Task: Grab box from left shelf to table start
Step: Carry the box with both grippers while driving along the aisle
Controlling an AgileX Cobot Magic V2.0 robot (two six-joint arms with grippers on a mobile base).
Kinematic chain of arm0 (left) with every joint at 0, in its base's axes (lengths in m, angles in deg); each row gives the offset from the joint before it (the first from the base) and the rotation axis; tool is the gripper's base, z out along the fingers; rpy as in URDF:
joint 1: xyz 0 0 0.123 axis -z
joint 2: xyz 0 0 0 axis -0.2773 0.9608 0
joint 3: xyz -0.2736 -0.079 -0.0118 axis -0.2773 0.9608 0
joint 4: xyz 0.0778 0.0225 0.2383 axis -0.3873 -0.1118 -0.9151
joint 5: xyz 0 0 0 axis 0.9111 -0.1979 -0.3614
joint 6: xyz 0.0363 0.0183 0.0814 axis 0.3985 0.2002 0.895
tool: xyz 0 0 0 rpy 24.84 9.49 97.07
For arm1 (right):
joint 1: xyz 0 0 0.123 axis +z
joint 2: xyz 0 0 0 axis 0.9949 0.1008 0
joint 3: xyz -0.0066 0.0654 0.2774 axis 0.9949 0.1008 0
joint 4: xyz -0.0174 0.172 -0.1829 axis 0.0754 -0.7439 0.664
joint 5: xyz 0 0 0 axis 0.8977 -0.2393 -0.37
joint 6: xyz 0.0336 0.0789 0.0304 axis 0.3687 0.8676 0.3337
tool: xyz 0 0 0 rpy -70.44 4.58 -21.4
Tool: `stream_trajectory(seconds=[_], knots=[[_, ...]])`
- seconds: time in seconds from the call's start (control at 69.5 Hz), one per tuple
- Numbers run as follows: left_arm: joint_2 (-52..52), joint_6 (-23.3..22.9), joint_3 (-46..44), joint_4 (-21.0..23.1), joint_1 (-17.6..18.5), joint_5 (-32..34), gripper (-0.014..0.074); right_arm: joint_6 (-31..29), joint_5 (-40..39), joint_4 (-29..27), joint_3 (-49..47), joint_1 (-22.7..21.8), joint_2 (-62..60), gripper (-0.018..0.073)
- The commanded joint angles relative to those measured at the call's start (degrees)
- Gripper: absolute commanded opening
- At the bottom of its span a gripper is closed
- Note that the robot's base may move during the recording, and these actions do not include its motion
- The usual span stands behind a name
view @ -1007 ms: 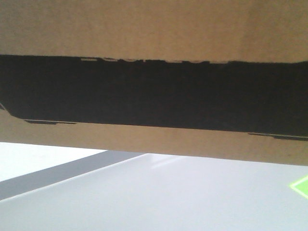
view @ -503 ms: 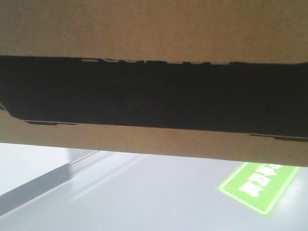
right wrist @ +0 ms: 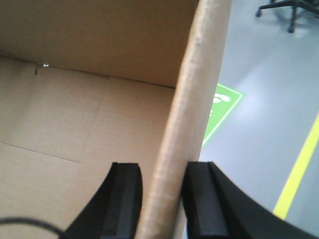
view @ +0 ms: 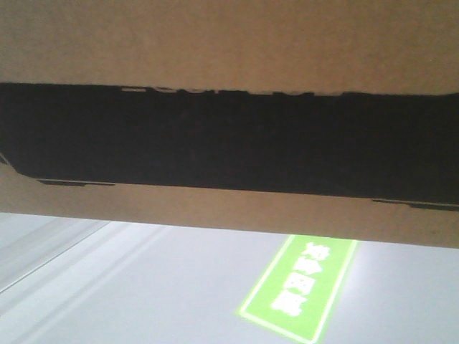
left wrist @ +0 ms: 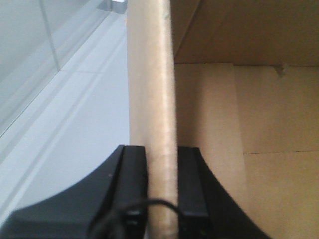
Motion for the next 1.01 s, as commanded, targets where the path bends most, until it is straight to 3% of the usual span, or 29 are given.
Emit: stream_trajectory(seconds=[0.0,0.993], knots=[[-0.70,-0.21,-2.33,4.85,0.92,10.51,-0.0096,-1.53,-6.76,-2.85,-2.01,0.28,0.39,0.0057],[-0.70,-0.21,-2.33,4.85,0.92,10.51,-0.0096,-1.53,-6.73,-2.85,-1.96,0.28,0.39,0.0057]])
